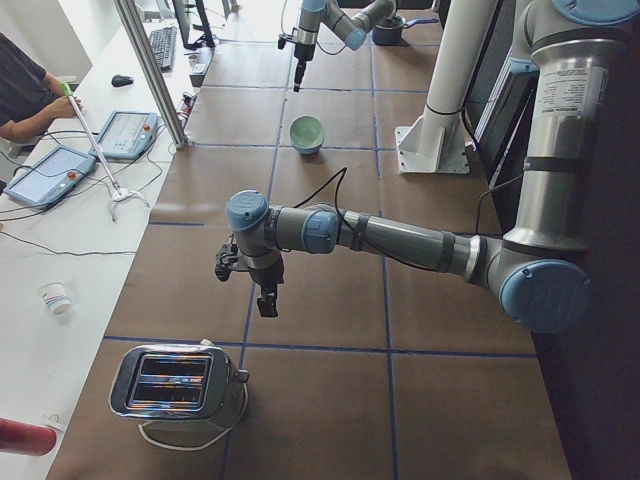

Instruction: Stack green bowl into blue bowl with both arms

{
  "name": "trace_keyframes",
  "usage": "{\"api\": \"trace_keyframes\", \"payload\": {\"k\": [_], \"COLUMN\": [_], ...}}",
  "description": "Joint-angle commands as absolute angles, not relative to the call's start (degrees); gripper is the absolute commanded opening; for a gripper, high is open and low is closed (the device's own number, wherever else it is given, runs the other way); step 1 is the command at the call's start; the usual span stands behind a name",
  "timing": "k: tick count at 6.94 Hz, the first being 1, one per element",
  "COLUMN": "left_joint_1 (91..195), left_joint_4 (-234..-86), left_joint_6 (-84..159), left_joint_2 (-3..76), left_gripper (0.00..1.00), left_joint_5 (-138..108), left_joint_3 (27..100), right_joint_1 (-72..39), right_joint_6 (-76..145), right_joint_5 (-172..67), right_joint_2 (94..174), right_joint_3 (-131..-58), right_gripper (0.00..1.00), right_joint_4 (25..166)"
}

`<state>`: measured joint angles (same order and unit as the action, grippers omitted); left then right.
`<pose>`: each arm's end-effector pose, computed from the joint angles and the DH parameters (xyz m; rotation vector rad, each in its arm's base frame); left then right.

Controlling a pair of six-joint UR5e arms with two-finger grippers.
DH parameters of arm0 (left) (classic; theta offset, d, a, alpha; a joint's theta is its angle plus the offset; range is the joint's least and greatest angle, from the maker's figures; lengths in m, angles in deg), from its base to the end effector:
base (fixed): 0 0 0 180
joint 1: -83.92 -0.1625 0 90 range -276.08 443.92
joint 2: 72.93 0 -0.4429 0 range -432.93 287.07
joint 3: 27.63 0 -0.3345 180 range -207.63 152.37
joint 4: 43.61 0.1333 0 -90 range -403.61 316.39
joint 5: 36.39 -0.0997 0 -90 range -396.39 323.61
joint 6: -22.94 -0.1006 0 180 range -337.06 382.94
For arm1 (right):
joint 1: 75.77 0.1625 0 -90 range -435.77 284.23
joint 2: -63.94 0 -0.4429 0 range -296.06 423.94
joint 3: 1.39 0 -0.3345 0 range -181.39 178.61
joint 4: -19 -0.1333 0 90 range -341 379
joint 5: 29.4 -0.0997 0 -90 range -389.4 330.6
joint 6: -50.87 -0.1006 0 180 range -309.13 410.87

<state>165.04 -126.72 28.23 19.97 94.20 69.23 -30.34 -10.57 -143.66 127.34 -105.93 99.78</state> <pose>0.0033 -0.4605 0.6194 -0.0398 0.7090 0.0777 -0.3446 -0.4809 0.3202 0.2045 -0.9281 0.0859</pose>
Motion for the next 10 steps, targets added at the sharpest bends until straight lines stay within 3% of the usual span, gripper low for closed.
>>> {"api": "trace_keyframes", "payload": {"k": [1, 6, 10], "left_joint_1": [168.5, 174.0, 174.5], "left_joint_4": [-126.8, -127.8, -127.8], "left_joint_6": [19.5, 10.1, 10.7], "left_joint_2": [20.0, 19.0, 18.7], "left_gripper": [1.00, 1.00, 1.00], "left_joint_5": [94.3, 101.8, 101.8], "left_joint_3": [65.7, 57.4, 57.8], "right_joint_1": [-15.6, 8.9, 14.7], "right_joint_6": [11.6, 55.3, 54.7], "right_joint_5": [-157.6, -170.2, -168.1], "right_joint_2": [136.1, 154.8, 158.2], "right_joint_3": [-107.3, -97.9, -94.7], "right_gripper": [1.00, 1.00, 1.00], "right_joint_4": [102.4, 101.9, 102.5]}}
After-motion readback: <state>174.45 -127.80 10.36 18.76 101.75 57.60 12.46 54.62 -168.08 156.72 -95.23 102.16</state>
